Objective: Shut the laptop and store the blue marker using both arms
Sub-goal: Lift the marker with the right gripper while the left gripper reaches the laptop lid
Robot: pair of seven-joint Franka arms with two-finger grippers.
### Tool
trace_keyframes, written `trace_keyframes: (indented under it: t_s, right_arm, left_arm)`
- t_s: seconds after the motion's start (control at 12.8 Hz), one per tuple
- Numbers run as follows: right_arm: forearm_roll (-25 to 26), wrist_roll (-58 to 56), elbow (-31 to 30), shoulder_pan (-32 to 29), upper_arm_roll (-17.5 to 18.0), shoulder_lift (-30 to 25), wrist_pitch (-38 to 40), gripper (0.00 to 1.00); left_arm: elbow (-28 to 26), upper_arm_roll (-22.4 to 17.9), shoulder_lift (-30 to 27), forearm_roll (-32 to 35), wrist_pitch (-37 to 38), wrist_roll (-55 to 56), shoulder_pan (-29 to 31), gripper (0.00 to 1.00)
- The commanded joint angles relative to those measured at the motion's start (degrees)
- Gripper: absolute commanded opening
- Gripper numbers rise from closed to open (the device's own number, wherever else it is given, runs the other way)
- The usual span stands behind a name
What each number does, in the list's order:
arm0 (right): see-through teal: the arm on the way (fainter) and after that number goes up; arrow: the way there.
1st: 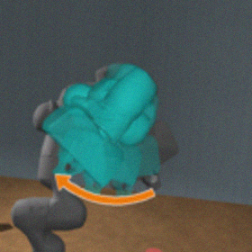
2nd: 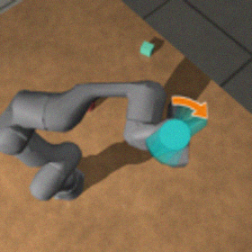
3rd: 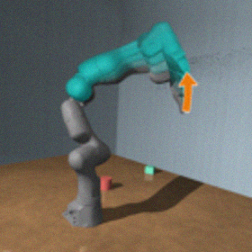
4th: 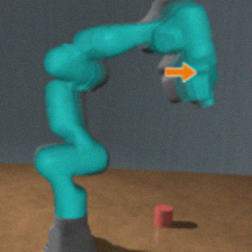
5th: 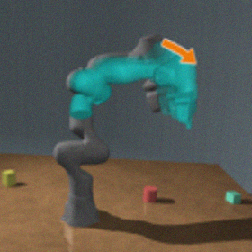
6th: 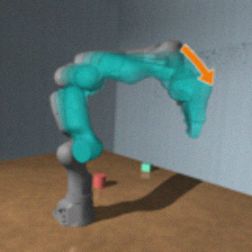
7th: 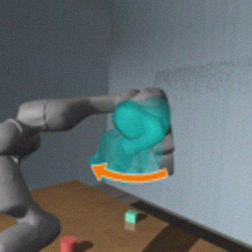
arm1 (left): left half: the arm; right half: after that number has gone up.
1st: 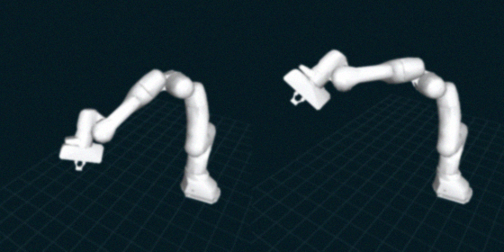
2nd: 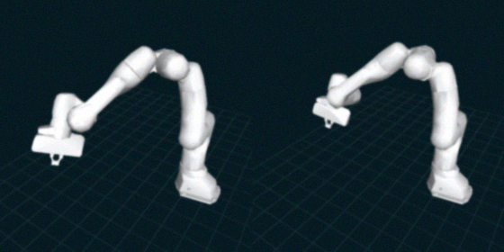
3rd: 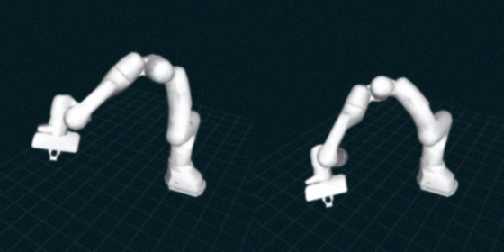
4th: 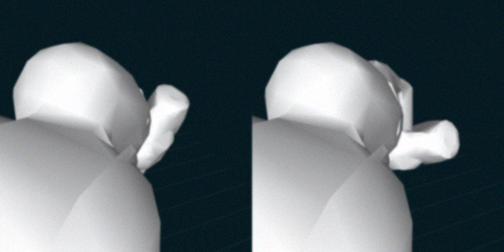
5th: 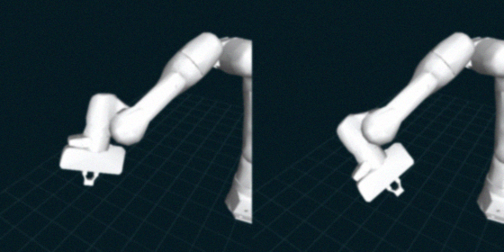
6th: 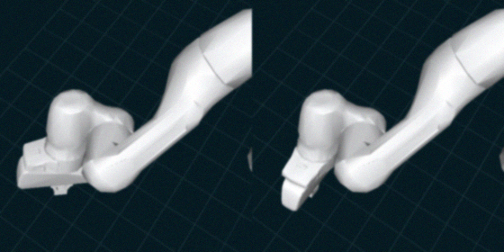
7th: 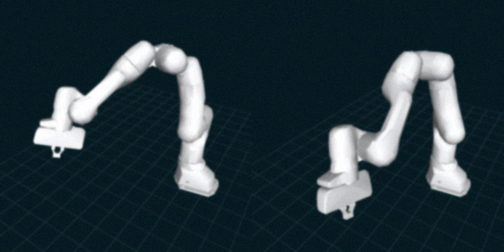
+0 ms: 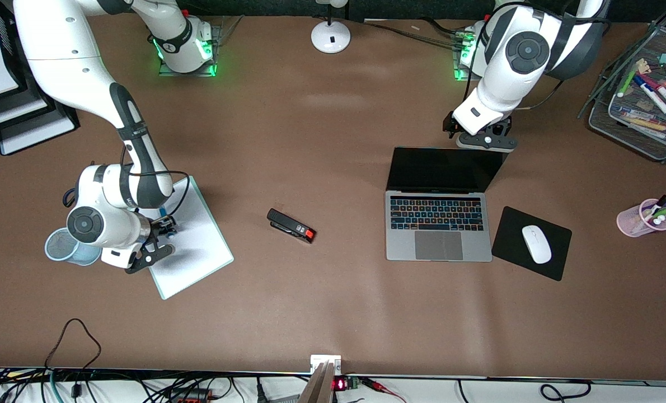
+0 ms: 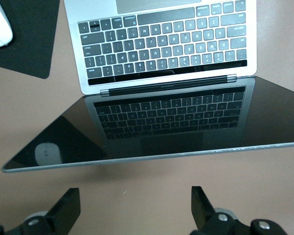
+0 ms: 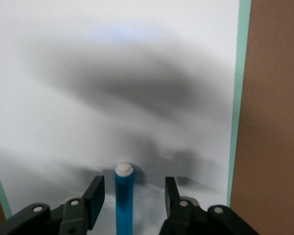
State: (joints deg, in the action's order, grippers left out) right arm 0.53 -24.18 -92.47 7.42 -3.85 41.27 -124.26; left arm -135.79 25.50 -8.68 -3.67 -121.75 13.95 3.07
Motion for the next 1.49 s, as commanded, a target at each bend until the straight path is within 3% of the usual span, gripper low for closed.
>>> trace_keyframes:
  t_s: [0.0, 0.71, 1.41]
  right_arm:
    - [-0.4, -1.0, -0.7, 0.1, -0.1, -0.1, -0.1, 0.54]
    - [-0.6, -0.3, -0.3, 0.1, -0.1, -0.1, -0.1, 0.28]
    - [-0.7, -0.3, -0.1, 0.1, -0.1, 1.0, -0.8, 0.26]
  left_arm:
    - [-0.2, 0.8, 1.6, -0.9, -1.5, 0.5, 0.9, 1.00]
    - [1.0, 0.4, 5.9, -0.5, -11.8, 0.5, 3.3, 1.00]
    - [10.4, 0.2, 15.3, 0.0, -13.3, 0.5, 3.3, 1.00]
